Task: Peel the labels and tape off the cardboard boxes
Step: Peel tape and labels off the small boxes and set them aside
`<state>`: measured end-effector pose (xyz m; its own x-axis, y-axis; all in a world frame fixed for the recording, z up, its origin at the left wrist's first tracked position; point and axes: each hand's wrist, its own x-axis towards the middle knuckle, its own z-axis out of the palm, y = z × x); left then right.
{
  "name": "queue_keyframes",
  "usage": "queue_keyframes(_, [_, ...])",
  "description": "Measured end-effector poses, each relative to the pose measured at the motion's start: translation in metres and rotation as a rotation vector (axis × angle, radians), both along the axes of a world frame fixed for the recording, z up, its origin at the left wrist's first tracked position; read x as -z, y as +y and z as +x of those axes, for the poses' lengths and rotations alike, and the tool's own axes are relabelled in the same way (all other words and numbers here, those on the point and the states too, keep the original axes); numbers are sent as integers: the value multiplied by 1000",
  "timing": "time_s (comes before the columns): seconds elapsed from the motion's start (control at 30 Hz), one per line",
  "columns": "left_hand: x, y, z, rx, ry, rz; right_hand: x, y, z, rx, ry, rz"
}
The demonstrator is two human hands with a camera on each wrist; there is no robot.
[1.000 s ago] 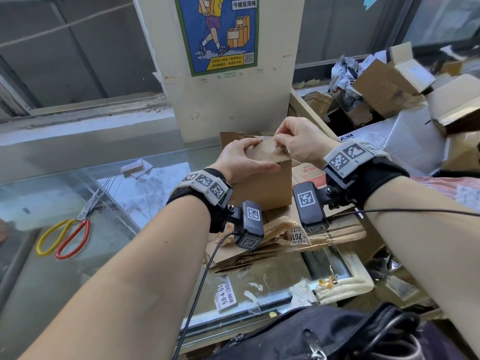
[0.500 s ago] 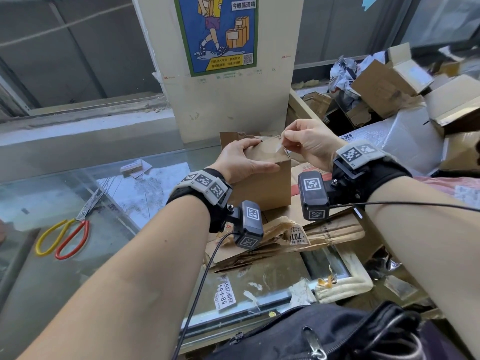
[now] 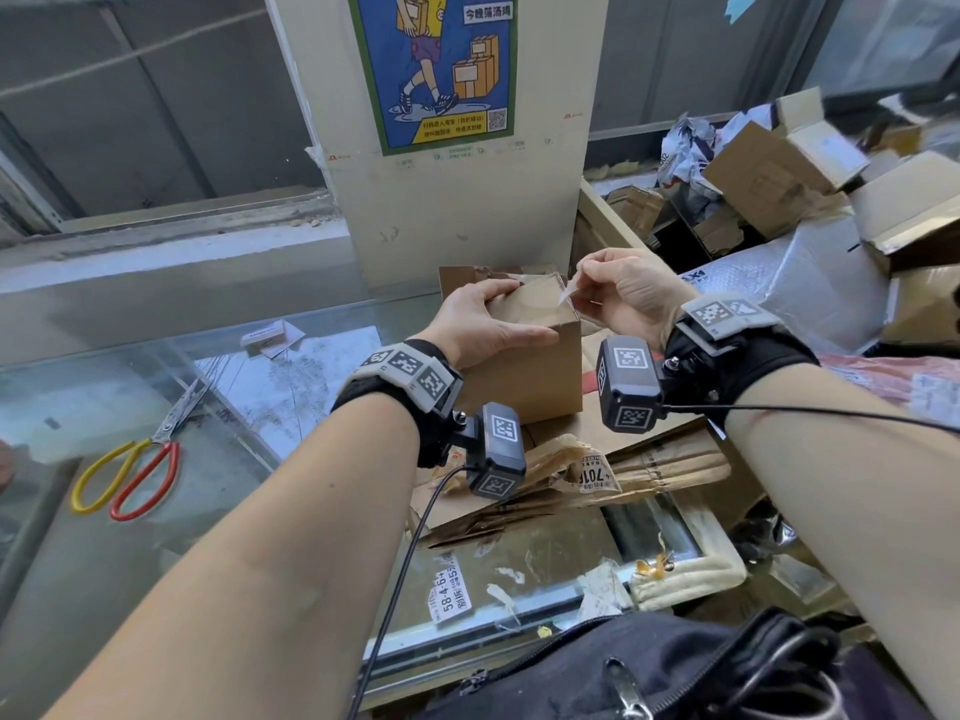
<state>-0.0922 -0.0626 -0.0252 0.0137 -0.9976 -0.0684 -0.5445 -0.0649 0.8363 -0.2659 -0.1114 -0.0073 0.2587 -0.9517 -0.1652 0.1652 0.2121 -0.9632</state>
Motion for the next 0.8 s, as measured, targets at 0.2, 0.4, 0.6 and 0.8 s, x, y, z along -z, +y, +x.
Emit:
queue_keyframes(0.2, [0,0,0,-2,-15,0,1,-1,-1,23,-82,76])
queue_keyframes(0.4, [1,-1,0,-12,-35,10,6,-7,-4,41,-182,172])
queue_keyframes(0.6, [2,-1,0,-2,-42,10,12,-17,-10,98,-263,305])
queue_keyframes(0.8, [3,-1,-1,-1,-32,11,13,-15,-12,86,-229,352])
